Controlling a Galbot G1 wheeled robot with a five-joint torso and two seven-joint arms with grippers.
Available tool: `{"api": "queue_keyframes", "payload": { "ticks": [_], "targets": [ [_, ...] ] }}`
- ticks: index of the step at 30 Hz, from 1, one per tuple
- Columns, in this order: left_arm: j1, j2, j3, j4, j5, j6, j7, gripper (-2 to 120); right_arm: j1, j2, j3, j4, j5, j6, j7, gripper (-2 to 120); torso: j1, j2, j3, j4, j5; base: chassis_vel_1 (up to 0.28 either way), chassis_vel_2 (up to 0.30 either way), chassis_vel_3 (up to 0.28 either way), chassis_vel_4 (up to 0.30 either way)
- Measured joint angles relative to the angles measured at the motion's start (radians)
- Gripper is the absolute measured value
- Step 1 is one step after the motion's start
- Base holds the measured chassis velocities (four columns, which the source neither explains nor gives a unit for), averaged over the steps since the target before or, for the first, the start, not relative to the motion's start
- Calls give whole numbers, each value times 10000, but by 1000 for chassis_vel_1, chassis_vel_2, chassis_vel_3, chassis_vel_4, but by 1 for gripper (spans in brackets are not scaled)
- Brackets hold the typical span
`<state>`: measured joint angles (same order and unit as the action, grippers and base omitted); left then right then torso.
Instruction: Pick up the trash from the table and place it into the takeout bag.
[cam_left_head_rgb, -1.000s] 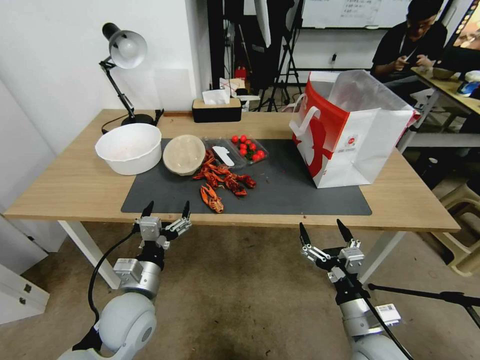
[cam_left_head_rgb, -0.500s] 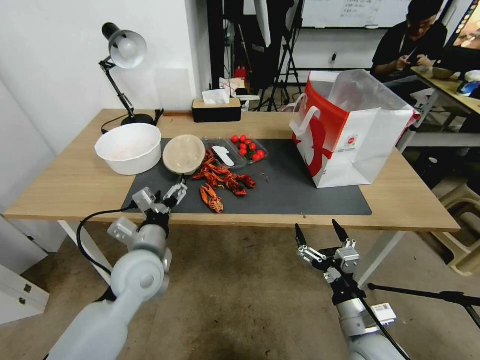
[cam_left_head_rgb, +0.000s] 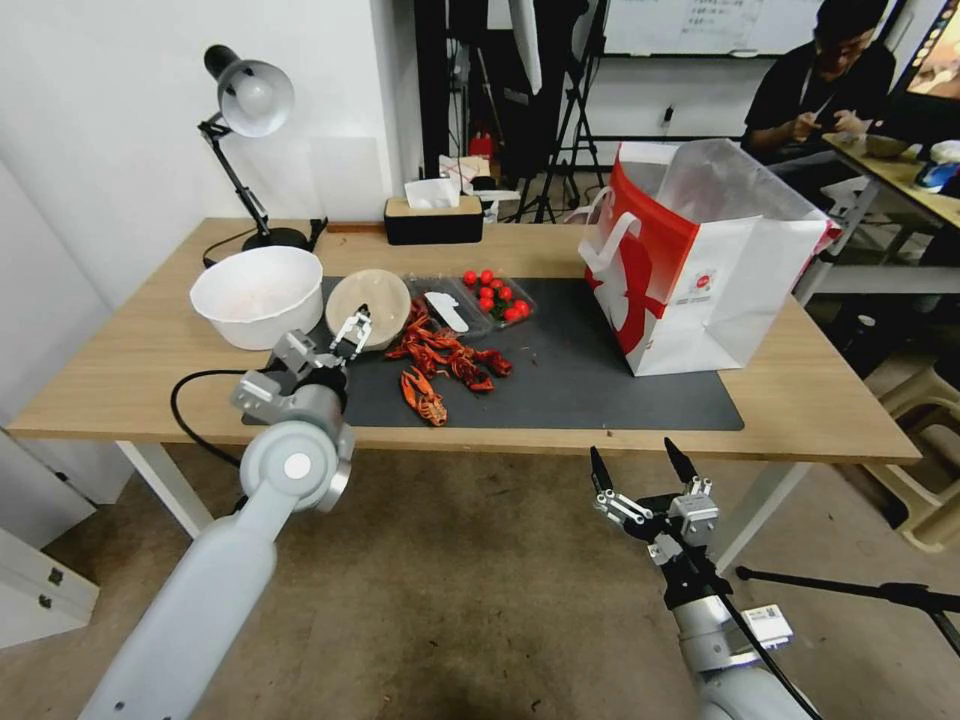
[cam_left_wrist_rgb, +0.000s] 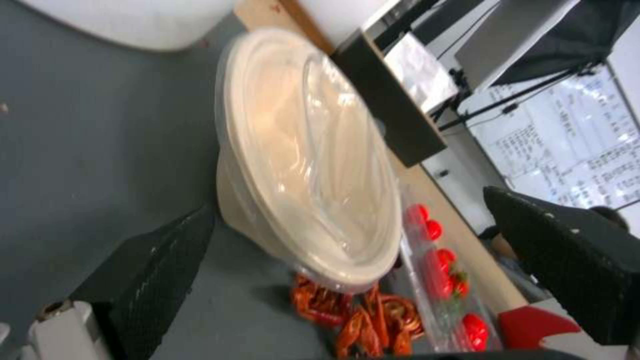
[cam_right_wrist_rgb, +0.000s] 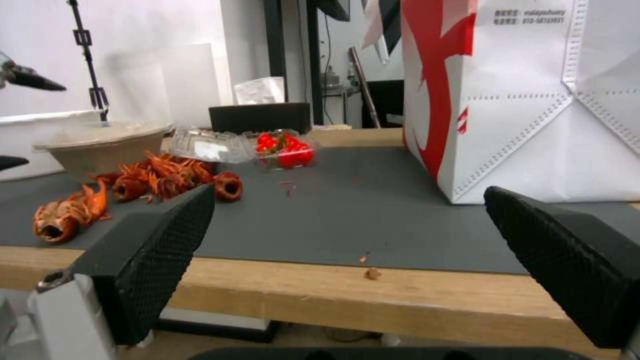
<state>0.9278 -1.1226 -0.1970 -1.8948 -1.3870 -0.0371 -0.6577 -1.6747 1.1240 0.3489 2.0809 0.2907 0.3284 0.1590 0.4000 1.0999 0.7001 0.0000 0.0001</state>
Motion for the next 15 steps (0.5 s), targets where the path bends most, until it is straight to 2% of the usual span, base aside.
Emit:
{"api": "queue_keyframes", "payload": {
  "ticks": [11, 13, 15],
  "targets": [
    [-553, -160, 148, 752, -72, 428, -270, 100, -77, -61, 204, 11, 53, 2, 3, 100, 0, 0, 0, 1, -2, 0, 0, 0, 0],
    [-639, -221, 157, 836, -83, 438, -272, 98, -78, -45, 180, 7, 47, 3, 3, 100, 0, 0, 0, 0, 0, 0, 0, 0, 0],
    [-695, -328, 146, 865, -135, 443, -287, 89, -80, -14, 163, -15, 39, 9, 0, 100, 0, 1, 0, 0, -1, 0, 0, 0, 0]
  ]
}}
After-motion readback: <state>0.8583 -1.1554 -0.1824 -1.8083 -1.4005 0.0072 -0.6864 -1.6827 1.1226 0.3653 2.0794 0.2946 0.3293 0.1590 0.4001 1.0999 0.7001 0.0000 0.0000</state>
